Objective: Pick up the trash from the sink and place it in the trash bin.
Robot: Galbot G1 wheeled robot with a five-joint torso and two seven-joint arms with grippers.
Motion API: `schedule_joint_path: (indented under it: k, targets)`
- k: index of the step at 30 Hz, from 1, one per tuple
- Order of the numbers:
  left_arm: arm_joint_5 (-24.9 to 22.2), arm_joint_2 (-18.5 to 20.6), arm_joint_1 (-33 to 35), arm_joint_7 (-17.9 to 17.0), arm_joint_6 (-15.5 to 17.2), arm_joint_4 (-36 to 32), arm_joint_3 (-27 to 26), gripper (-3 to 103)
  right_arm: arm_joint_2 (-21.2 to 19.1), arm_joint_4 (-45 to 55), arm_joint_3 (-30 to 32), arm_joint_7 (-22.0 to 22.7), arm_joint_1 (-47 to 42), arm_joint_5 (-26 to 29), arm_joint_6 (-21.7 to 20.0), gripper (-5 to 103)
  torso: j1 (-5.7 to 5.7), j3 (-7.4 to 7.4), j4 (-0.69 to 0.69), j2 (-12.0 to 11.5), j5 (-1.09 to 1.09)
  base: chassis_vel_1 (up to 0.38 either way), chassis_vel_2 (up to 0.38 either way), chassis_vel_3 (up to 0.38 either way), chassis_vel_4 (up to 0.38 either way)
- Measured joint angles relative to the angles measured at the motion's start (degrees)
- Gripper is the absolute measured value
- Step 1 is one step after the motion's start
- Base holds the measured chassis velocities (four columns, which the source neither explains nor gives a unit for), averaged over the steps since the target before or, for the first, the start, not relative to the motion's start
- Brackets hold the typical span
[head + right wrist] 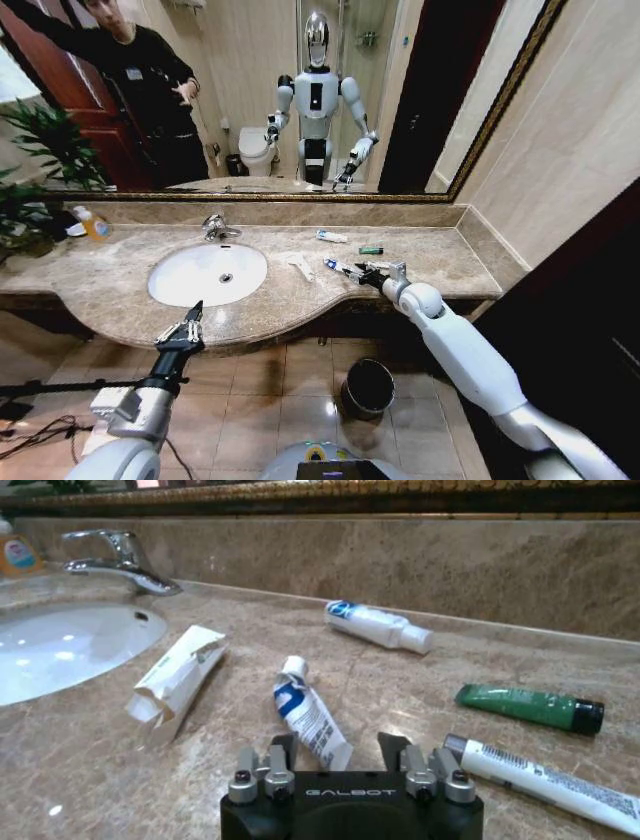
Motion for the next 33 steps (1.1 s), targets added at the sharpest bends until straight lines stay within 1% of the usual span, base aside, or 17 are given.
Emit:
schedule_joint_path:
  k: [2,3,4,5,6,7,10,11,13,14,16,20,24,29,31,32,33]
  targets:
    - [0.0,0.0,0.0,0.0,0.0,0.0,0.0,0,-0.2,0.5,0.0,-0.1,-0.4,0.0,-0.3,45,0.0,0.0,0.0,0.0,0.0,0.0,0.0,0.0,0.0]
    - [0.0,0.0,0.0,0.0,0.0,0.0,0.0,0,-0.2,0.5,0.0,-0.1,-0.4,0.0,-0.3,45,0.0,0.0,0.0,0.0,0.0,0.0,0.0,0.0,0.0]
    - [0.0,0.0,0.0,0.0,0.0,0.0,0.0,0,-0.2,0.6,0.0,-0.1,-0.6,0.0,-0.3,40,0.0,0.0,0.0,0.0,0.0,0.0,0.0,0.0,0.0]
    - [0.0,0.0,0.0,0.0,0.0,0.0,0.0,0,-0.2,0.7,0.0,-0.1,-0.8,0.0,-0.3,40,0.0,0.0,0.0,0.0,0.0,0.0,0.0,0.0,0.0]
    - [0.0,0.0,0.0,0.0,0.0,0.0,0.0,0,-0.2,0.8,-0.1,-0.1,-1.0,0.0,-0.3,35,0.0,0.0,0.0,0.0,0.0,0.0,0.0,0.0,0.0]
    - [0.0,0.0,0.0,0.0,0.0,0.0,0.0,0,-0.2,0.8,-0.1,-0.1,-1.0,0.0,-0.3,35,0.0,0.0,0.0,0.0,0.0,0.0,0.0,0.0,0.0]
    - [0.0,0.0,0.0,0.0,0.0,0.0,0.0,0,-0.2,1.2,0.0,0.2,-1.4,-0.1,-0.3,19,0.0,0.0,0.0,0.0,0.0,0.0,0.0,0.0,0.0]
    - [0.0,0.0,0.0,0.0,0.0,0.0,0.0,0,-0.2,1.2,0.0,0.2,-1.4,-0.1,-0.3,19,0.0,0.0,0.0,0.0,0.0,0.0,0.0,0.0,0.0]
    - [0.0,0.0,0.0,0.0,0.0,0.0,0.0,0,-0.3,1.4,0.2,0.2,-1.5,-0.1,-0.2,8,0.0,0.0,0.0,0.0,0.0,0.0,0.0,0.0,0.0]
    - [0.0,0.0,0.0,0.0,0.0,0.0,0.0,0,-0.3,1.4,0.2,0.2,-1.5,-0.1,-0.2,8,0.0,0.0,0.0,0.0,0.0,0.0,0.0,0.0,0.0]
    - [0.0,0.0,0.0,0.0,0.0,0.0,0.0,0,-0.3,1.5,0.3,0.2,-1.5,-0.1,-0.2,0,0.0,0.0,0.0,0.0,0.0,0.0,0.0,0.0,0.0]
    - [0.0,0.0,0.0,0.0,0.0,0.0,0.0,0,-0.3,1.9,0.4,0.4,-1.6,-0.1,0.0,0,0.0,0.0,0.0,0.0,0.0,0.0,0.0,0.0,0.0]
    - [0.0,0.0,0.0,0.0,0.0,0.0,0.0,0,-0.1,4.0,1.6,2.1,-2.7,0.7,0.7,0,0.0,0.0,0.0,0.0,0.0,0.0,0.0,0.0,0.0]
    - [0.0,0.0,0.0,0.0,0.0,0.0,0.0,0,-0.5,10.7,6.0,4.9,-6.9,3.0,2.0,0,0.0,0.0,0.01,0.0,0.0,0.0,0.0,0.0,0.0]
    - [0.0,0.0,0.0,0.0,0.0,0.0,0.0,0,-0.8,12.6,7.4,5.1,-8.3,3.5,2.1,0,0.0,0.0,0.01,0.0,0.0,0.0,0.0,0.0,0.0]
    - [0.0,0.0,0.0,0.0,0.0,0.0,0.0,0,-1.6,15.5,10.0,4.9,-10.8,4.4,2.2,0,0.0,0.0,0.01,0.0,0.01,0.0,0.0,0.0,0.0]
    - [0.0,0.0,0.0,0.0,0.0,0.0,0.0,0,-1.6,15.5,10.0,4.9,-10.8,4.4,2.2,0,0.0,0.0,0.01,0.0,0.01,0.0,0.0,0.0,0.0]
